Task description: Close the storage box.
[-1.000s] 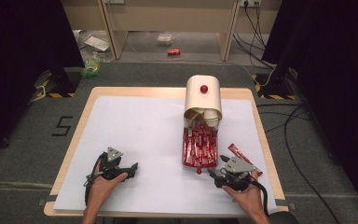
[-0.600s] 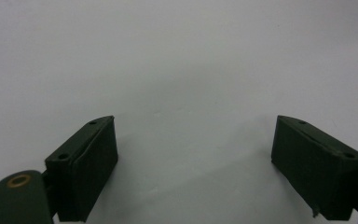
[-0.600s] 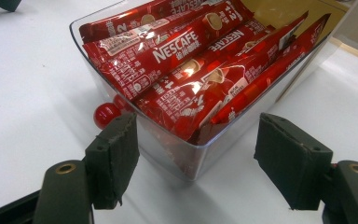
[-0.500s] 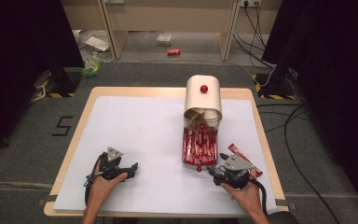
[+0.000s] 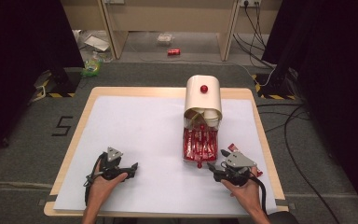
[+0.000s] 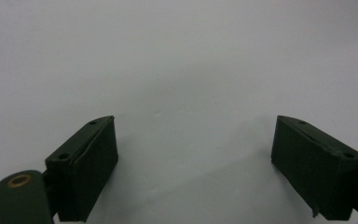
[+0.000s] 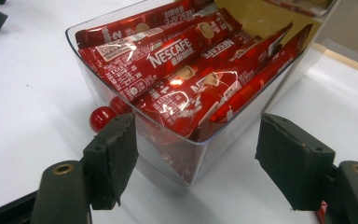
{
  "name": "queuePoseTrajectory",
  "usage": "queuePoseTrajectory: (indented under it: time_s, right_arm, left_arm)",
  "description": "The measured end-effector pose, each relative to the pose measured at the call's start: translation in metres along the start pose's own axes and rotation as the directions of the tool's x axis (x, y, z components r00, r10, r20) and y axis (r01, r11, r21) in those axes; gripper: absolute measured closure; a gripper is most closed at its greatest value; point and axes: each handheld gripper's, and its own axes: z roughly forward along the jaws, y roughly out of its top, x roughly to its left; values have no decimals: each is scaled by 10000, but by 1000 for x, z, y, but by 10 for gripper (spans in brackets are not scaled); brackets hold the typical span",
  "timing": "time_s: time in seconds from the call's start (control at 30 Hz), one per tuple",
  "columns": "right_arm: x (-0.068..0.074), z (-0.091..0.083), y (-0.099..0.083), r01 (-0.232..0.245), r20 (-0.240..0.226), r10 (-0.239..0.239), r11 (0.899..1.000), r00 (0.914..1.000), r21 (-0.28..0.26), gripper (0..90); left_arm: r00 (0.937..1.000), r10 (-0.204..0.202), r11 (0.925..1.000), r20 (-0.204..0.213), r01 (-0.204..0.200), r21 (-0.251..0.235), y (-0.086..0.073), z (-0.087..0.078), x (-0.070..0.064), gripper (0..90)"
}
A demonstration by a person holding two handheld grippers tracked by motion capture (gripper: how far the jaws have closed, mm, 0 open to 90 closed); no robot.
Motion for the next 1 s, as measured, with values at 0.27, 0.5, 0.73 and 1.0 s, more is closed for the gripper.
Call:
queuePoseTrajectory:
  time_s: [0.27,0.5,0.73,1.0]
  right_arm:
    - [-3,2,2,-66,168,70,9997,9998,-243,295]
    - [-6,4,3,-195,319,211,9986,9993,-484,299]
    - [-7,8,5,-193,420,213,9986,9989,-484,302]
    - [-8,12,7,-155,471,179,9986,9987,-505,300]
  left_arm:
    - [10000,-6,10000,17,6,7,0,0,0,138]
    - [10000,3,10000,-1,-3,5,0,0,0,137]
    - [10000,-3,10000,3,3,-6,0,0,0,138]
    - [10000,11,10000,-10,-11,7,0,0,0,139]
